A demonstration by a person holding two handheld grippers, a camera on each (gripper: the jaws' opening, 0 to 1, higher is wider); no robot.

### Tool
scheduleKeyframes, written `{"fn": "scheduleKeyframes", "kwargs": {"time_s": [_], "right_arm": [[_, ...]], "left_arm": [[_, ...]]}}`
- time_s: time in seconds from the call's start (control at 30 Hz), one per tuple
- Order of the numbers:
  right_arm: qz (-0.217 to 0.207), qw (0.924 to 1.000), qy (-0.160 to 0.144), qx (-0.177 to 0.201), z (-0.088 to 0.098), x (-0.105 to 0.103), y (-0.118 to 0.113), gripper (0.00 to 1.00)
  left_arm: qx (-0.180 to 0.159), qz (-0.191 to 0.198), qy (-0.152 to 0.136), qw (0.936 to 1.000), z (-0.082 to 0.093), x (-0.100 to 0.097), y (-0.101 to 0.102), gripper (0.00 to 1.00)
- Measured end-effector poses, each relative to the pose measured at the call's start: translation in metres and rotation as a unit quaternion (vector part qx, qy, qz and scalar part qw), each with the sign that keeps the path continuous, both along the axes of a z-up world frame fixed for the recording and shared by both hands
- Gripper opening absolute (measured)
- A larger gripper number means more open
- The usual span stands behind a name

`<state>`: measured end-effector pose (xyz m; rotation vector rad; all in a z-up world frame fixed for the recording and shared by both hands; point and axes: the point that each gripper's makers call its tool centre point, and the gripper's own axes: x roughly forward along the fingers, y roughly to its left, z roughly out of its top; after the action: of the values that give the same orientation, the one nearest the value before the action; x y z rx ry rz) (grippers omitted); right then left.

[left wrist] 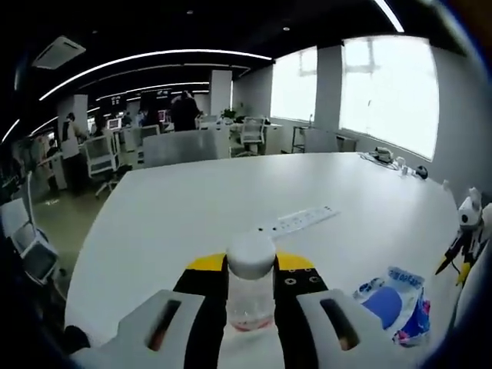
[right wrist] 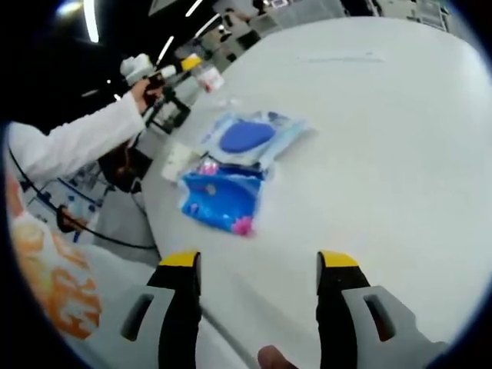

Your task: Arrange the tabletop items into an orderly group along one side of the table until the central work area is clear of visible clutter.

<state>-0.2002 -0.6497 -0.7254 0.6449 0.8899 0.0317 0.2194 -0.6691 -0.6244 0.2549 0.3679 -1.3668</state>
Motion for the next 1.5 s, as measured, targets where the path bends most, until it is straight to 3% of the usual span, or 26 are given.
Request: {"fn": "scheduleKeyframes", "kwargs": {"time_s": [0.37, 0.57, 0.63, 0.7, 0.83, 0.93, 1.1, 1.33, 1.5], "right_arm": [[-0.004, 1.0, -0.001, -0.004, 0.001, -0.003, -0.003, 0.59], [-0.006, 1.0, -0.002, -0.005, 0.001, -0.004, -0.003, 0.59], [-0.007, 0.9999, -0.003, -0.007, 0.002, -0.004, -0.004, 0.6], [-0.01, 0.9999, -0.009, -0.008, 0.005, -0.003, -0.006, 0.6], [-0.015, 0.9997, -0.016, -0.011, 0.008, -0.004, -0.006, 0.6], [-0.015, 0.9996, -0.019, -0.014, 0.009, -0.006, -0.005, 0.6], [-0.017, 0.9992, -0.028, -0.02, 0.014, -0.009, -0.003, 0.6], [-0.023, 0.9985, -0.042, -0.027, 0.017, -0.014, -0.002, 0.6], [-0.029, 0.9979, -0.05, -0.029, 0.018, -0.019, -0.001, 0.6]], "left_arm": [[-0.014, -0.001, -0.011, 0.9998, 0.001, -0.003, -0.001, 0.2], [-0.005, 0.005, -0.01, 0.9999, 0.002, -0.003, -0.003, 0.21], [-0.001, 0.022, -0.004, 0.9998, 0.002, 0.0, -0.003, 0.27], [-0.019, 0.042, 0.014, 0.9989, 0.009, 0.003, -0.004, 0.38], [-0.044, 0.063, 0.01, 0.997, 0.027, 0.007, -0.001, 0.62], [-0.048, 0.077, 0.017, 0.9957, 0.036, 0.01, 0.005, 0.71], [-0.056, 0.086, 0.024, 0.9944, 0.052, 0.003, 0.017, 0.72], [-0.054, 0.08, 0.005, 0.9953, 0.069, -0.014, 0.035, 0.73], [-0.033, 0.069, -0.013, 0.997, 0.07, -0.035, 0.05, 0.73]]}}
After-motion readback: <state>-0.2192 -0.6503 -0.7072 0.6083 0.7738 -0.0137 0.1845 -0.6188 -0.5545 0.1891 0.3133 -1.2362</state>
